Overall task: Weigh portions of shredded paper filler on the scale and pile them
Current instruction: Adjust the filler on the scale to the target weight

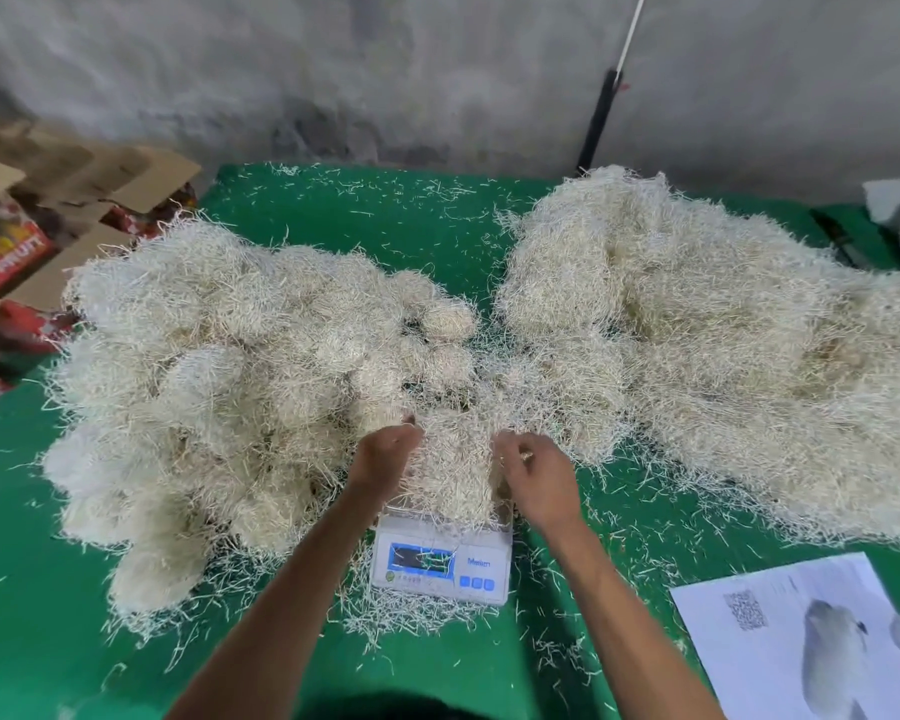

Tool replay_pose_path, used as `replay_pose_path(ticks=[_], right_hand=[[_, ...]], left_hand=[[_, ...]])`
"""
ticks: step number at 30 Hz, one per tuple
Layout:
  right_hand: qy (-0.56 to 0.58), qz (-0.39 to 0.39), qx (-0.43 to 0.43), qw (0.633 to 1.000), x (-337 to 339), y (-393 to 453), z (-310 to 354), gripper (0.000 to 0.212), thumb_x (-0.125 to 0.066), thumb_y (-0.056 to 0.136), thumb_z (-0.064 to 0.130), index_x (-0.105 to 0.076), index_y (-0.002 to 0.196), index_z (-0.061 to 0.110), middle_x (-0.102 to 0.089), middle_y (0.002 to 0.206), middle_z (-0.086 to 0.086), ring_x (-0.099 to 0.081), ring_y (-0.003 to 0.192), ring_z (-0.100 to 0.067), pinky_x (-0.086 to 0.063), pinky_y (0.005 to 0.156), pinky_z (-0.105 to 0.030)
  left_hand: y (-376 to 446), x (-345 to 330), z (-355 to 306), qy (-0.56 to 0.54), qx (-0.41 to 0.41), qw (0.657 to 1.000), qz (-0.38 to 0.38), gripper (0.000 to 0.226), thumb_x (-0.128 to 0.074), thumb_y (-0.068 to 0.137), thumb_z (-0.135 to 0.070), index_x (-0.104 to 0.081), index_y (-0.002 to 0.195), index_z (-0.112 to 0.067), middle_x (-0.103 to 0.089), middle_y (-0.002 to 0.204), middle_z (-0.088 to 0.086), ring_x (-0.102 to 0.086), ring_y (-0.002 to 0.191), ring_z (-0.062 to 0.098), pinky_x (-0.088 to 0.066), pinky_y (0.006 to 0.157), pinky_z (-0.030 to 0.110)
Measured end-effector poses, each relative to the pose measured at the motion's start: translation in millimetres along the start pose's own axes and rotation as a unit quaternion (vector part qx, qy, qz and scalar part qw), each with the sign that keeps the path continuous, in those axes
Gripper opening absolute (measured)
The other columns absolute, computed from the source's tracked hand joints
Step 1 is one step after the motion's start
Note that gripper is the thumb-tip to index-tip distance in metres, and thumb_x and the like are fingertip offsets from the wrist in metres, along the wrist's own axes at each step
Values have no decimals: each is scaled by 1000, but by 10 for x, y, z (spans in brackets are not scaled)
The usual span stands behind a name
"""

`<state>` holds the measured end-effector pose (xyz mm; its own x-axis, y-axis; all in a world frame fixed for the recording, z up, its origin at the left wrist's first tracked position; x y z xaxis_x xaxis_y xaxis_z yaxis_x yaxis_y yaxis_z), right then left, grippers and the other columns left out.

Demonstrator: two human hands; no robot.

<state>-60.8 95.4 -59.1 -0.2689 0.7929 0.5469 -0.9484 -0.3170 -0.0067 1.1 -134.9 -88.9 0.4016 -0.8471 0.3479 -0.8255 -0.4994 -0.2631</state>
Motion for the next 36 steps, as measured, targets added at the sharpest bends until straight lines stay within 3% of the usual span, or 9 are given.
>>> replay_pose_path(ticks=[6,9,12,15,22,28,32,34,36], right_hand=[[57,-45,-43,996,9,0,-157,36,-48,107,45,-68,111,16,-74,85,-1,-59,51,-9,-47,47,-26],[98,-56,-49,992,-14,-11,-193,21,-50,108,35,-63,116,20,-75,99,3,-61,55,-13,-52,50,-30],[92,-72,-43,992,-13,-33,-176,18,-52,107,29,-60,119,19,-72,93,3,-61,53,-3,-51,50,-21],[104,-78,-44,991,-3,-74,-147,18,-52,107,28,-58,122,20,-69,88,3,-60,55,2,-52,51,-18],[115,-88,-39,989,44,-97,-143,23,-53,107,26,-58,128,16,-67,93,6,-63,61,7,-50,50,-14],[85,-91,-49,991,97,-89,-207,27,-53,107,30,-57,131,18,-66,90,12,-57,63,-6,-60,63,-39],[101,-85,-30,991,76,-36,-162,13,-54,107,31,-56,119,32,-69,94,29,-67,77,2,-52,56,-13],[109,-70,-45,991,35,56,-131,34,-53,106,39,-52,135,23,-68,117,23,-70,97,-7,-55,71,-15],[95,-49,-55,993,-31,179,-84,61,-51,104,51,-36,154,19,-50,151,3,-60,125,-16,-54,99,-36]], left_hand=[[-166,129,-114,53,-77,990,-110,43,-72,92,-30,-66,126,-5,-70,121,10,-63,101,11,-43,67,0],[-238,130,-130,49,-103,989,-98,41,-67,96,-30,-66,127,-4,-69,123,11,-67,108,19,-55,83,19],[-295,141,-48,-3,-49,996,-77,43,-64,96,-42,-64,131,-17,-67,125,-2,-61,107,8,-49,83,14],[-334,142,-65,-5,-101,991,-87,42,-67,96,-32,-64,127,-4,-68,123,15,-67,109,24,-57,89,32],[-338,194,44,8,-83,994,-70,59,-72,89,-47,-59,134,-12,-62,135,8,-58,121,15,-48,100,29],[-337,239,80,-9,-74,996,-56,68,-75,82,-54,-57,136,-16,-60,138,7,-58,122,16,-48,97,27],[-401,153,105,21,-79,997,-16,85,-78,77,-59,-43,146,-24,-46,151,6,-45,134,16,-39,108,34],[-475,43,76,63,-102,993,17,111,-81,66,-68,-25,154,-28,-28,160,5,-29,141,14,-28,114,38],[-541,-111,32,164,-138,976,34,135,-81,53,-78,-7,158,-34,-9,166,2,-16,149,20,-18,119,44]])
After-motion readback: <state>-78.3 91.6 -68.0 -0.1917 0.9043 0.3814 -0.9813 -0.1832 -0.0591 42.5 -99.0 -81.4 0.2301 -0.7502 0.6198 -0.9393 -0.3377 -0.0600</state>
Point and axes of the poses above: each hand's wrist, its own y-axis towards the middle knuckle, its own x-axis out of the back of the hand, z = x × y, the point moved 5 cm from there along y, towards the middle knuckle
